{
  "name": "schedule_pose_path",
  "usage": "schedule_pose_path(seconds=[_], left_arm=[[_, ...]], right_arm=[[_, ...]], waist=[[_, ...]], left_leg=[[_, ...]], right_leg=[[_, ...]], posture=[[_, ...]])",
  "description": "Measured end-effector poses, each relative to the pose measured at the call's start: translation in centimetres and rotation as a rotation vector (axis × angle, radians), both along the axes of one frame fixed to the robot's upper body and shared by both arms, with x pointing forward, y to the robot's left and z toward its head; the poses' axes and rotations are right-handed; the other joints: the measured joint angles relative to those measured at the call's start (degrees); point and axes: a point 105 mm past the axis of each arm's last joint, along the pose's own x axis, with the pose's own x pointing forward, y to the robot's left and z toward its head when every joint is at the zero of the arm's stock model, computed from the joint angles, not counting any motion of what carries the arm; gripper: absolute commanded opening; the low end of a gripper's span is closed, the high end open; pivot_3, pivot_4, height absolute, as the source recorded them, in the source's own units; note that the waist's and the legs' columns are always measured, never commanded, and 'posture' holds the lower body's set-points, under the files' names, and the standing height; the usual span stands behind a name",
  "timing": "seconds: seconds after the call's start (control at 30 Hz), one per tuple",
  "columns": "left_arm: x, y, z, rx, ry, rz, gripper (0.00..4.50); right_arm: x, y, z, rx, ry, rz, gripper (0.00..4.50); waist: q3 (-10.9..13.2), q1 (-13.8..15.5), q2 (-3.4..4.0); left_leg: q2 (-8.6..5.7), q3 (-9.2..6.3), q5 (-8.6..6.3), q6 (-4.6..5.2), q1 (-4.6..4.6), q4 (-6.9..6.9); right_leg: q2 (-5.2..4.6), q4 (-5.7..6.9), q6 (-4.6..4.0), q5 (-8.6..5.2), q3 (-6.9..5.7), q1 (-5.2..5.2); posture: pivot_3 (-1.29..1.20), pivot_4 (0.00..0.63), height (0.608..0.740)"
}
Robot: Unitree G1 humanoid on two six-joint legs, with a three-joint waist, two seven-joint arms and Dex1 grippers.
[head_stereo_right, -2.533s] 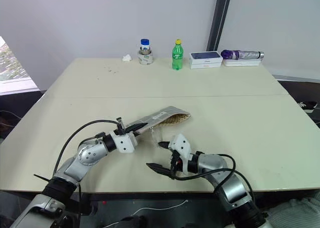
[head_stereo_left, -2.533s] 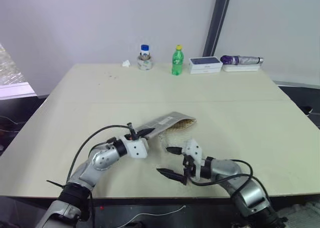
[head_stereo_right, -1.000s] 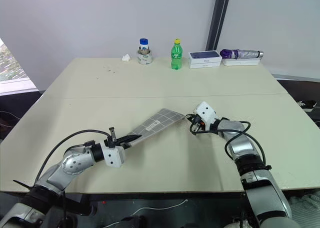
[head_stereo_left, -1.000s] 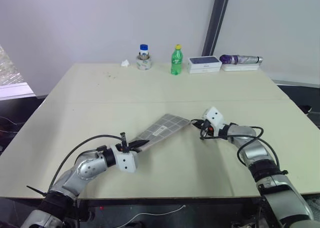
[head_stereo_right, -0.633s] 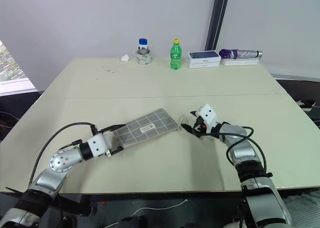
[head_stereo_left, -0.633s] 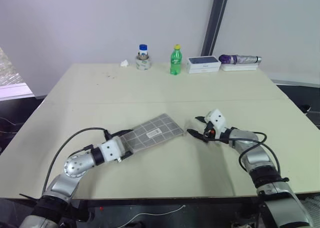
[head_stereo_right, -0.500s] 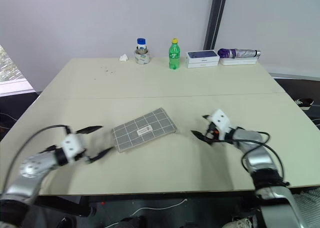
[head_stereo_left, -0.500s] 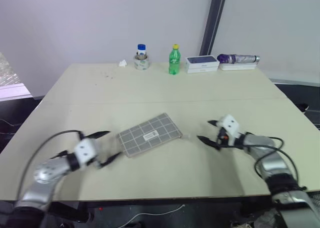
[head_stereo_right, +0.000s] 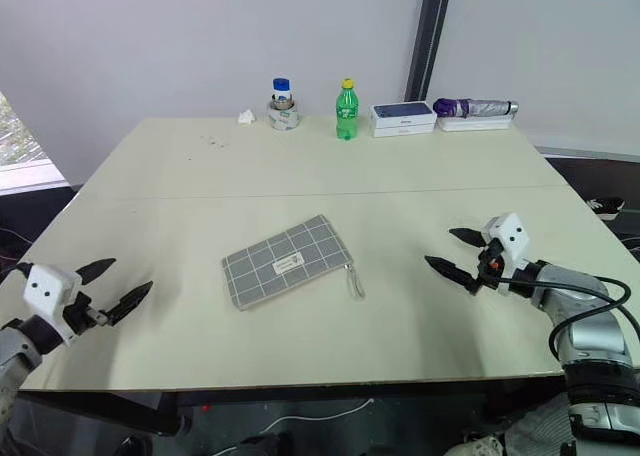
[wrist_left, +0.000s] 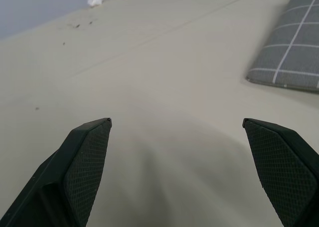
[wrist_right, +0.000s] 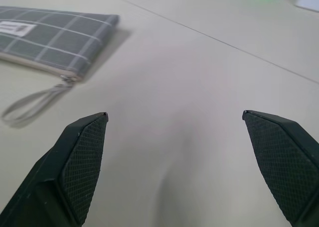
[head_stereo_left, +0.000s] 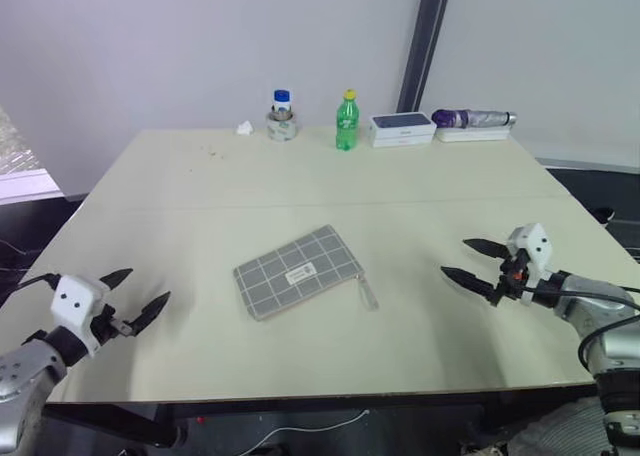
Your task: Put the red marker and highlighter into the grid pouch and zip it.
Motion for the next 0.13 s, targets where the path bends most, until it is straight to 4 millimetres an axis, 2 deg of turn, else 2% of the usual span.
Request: schedule_pose_path(seconds=[0.13], left_arm=[[-0.08, -0.49, -0.24, -0.027, 0.007, -0.007, 4.45]], right_arm=[[0.32, 0.75, -0.19, 0.023, -0.004, 0.014, 4.5]], waist=[[0.0, 0.02, 0.0]], left_leg=[[0.0, 0.01, 0.0, -0.01, 0.0, 0.01]], right_leg=[[0.01, 0.0, 0.0, 0.0, 0.0, 0.01]], posture=[[0.0, 0.15, 0.74]])
